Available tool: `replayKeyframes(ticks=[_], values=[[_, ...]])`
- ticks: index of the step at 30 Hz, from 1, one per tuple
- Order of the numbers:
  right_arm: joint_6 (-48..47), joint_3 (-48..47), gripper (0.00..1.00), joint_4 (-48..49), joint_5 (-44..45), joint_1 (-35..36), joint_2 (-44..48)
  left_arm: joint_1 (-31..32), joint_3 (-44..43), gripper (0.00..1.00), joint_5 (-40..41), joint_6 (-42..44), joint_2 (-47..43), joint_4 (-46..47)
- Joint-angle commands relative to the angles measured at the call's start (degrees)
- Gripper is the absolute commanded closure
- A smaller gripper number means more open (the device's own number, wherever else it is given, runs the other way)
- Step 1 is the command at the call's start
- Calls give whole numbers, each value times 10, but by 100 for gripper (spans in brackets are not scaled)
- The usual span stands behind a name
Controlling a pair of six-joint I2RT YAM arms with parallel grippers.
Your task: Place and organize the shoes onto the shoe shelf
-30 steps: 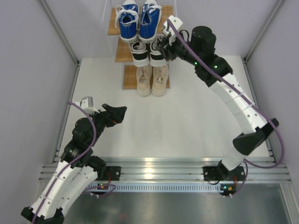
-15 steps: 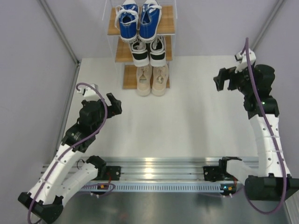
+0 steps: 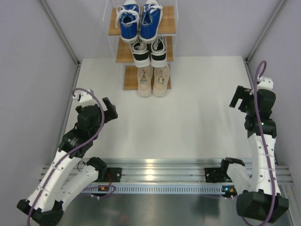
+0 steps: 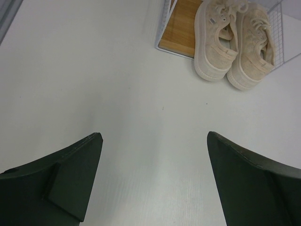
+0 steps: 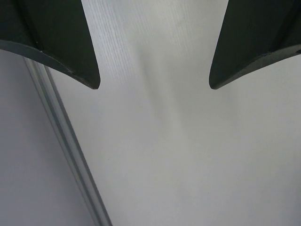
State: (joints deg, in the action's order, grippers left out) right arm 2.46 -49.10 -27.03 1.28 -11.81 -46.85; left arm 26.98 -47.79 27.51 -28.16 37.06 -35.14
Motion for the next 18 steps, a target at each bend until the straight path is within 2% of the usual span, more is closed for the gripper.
replayKeyframes(ticks=[1,10,18], values=[[38,10,1,14,93,-7,4,-1,1,2,20,-17,-29,-20],[65,22,1,13,83,-6,15,-2,3,2,21,-36,-61,-47],[26,24,1,31,66,-7,10,-1,16,2,18,-47,-92,-48]])
